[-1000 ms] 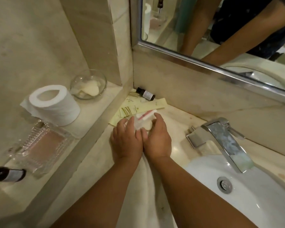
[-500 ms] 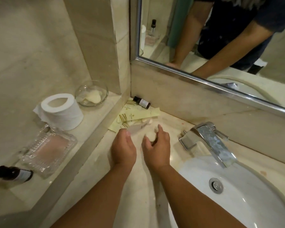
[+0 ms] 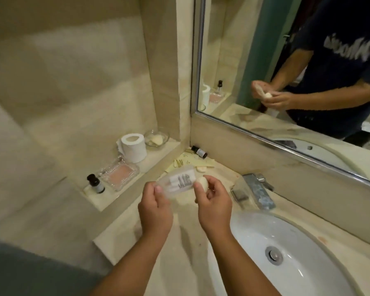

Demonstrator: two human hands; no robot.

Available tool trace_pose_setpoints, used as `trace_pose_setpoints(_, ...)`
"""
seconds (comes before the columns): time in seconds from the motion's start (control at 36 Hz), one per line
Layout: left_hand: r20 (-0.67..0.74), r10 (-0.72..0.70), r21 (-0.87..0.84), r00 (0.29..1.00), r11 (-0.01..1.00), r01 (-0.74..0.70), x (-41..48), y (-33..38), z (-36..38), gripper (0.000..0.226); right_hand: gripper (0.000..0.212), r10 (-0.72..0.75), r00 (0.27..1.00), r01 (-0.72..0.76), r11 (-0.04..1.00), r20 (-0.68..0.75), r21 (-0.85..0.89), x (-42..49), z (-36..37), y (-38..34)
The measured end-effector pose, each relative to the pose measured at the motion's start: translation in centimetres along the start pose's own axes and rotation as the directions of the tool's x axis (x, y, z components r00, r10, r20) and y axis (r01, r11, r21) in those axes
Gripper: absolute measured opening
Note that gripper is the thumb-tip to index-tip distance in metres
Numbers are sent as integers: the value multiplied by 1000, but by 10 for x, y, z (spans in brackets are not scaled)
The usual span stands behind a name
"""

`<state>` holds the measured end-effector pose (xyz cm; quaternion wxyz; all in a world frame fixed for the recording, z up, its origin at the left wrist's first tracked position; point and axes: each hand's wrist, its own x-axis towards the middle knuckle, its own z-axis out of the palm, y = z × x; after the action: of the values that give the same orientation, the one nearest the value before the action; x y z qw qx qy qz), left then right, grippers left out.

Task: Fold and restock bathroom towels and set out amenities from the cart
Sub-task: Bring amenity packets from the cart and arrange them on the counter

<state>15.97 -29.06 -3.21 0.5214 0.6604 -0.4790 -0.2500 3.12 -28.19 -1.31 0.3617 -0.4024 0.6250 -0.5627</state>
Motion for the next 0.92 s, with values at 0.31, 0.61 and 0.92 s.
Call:
trace_pose_setpoints(0.31,-363,94,-177,927,970,-167,-71,103,-132,26,37,-344,915,294,927,213,233,-103,-18,-130)
trace_pose_setpoints(0.61,-731,133,-127,669,937,-325,-150,132,-317,25,40,-621,639,403,773,454,490,-255,49,-213)
trace_pose_setpoints(0.92,-925,189,96,329,956,-276,-290,119,-526,25,34,-677,357,170,725,644,668,-487,123,-244)
